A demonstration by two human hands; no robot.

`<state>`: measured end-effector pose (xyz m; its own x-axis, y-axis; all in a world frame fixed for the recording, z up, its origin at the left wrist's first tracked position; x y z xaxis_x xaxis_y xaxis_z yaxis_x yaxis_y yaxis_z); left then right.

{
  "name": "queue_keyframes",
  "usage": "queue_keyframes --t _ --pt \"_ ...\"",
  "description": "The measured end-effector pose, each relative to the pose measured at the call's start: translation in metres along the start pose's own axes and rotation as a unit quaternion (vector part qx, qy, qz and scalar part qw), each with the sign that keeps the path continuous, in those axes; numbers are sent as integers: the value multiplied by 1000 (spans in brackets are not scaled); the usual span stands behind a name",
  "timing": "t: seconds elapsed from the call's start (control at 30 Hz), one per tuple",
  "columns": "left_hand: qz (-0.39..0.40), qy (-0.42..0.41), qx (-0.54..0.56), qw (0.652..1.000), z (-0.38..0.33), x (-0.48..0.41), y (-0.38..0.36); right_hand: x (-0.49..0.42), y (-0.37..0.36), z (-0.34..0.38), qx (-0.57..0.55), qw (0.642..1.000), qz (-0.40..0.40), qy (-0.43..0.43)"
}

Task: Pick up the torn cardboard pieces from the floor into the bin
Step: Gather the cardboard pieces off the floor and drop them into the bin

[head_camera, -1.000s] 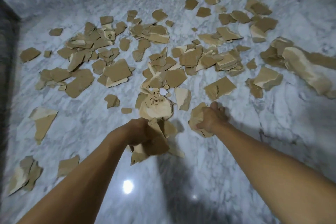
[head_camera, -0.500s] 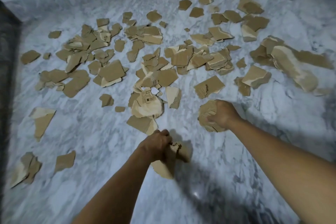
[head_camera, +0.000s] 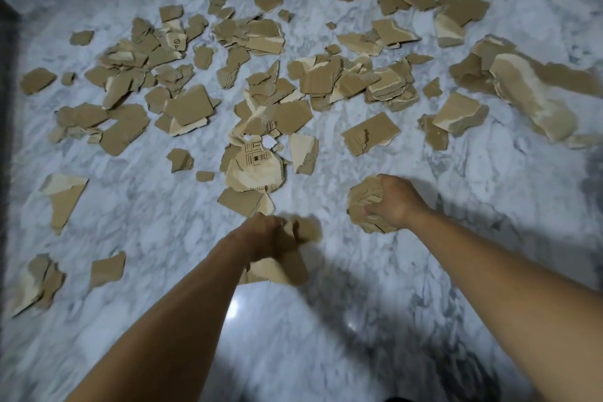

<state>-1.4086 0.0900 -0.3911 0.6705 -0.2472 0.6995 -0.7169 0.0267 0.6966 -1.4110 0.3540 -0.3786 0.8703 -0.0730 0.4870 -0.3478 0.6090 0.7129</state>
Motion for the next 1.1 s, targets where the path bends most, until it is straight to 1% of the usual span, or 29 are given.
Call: queue_keyframes --t 0.07,0.13,0.2,0.27,0.33,0.4,0.5,0.63,0.73,0.8,0.87,1.0,1.07,1.1 --pt "-43 37 60 997 14 4 26 0 1 -1 -1 1000 20 1" --pt "-88 55 112 988 23 12 58 1 1 1 -2 999 46 6" --pt "-126 61 140 980 29 19 90 4 3 10 13 997 72 15" --pt "-145 79 143 976 32 22 116 8 9 22 45 995 90 18" --pt "-144 84 148 975 29 18 132 6 23 31 75 993 87 22" --pt "-134 70 156 976 16 16 144 1 44 40 94 992 75 27" --pt "-119 48 125 984 -6 6 161 -10 81 57 129 989 53 43" --pt "-65 28 117 991 -23 -29 164 -35 108 71 250 965 36 65" --pt "-48 32 112 992 -30 -59 160 -58 108 72 317 944 52 71" --pt "-58 13 82 995 -39 -80 158 -78 102 71 340 935 65 70" --pt "-90 6 62 994 -44 -99 155 -101 91 65 353 930 71 71" --pt "-108 22 11 994 -37 -130 138 -138 67 49 350 929 101 60" --pt "-110 -1 -24 994 -38 -143 133 -150 62 47 370 920 114 59" --pt "-113 -14 -12 993 -40 -146 132 -154 62 47 374 919 109 63"
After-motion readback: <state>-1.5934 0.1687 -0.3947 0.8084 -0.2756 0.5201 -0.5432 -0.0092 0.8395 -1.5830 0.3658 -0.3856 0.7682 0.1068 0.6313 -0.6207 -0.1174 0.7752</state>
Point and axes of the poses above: each hand's wrist, its own x-axis away from the middle knuckle, its own y-axis out of the back of the hand, z = x × y, the point moved 9 cm from there along -x, towards the middle knuckle, and after that the axes turned 3 degrees about y, right-handed, at the moved point
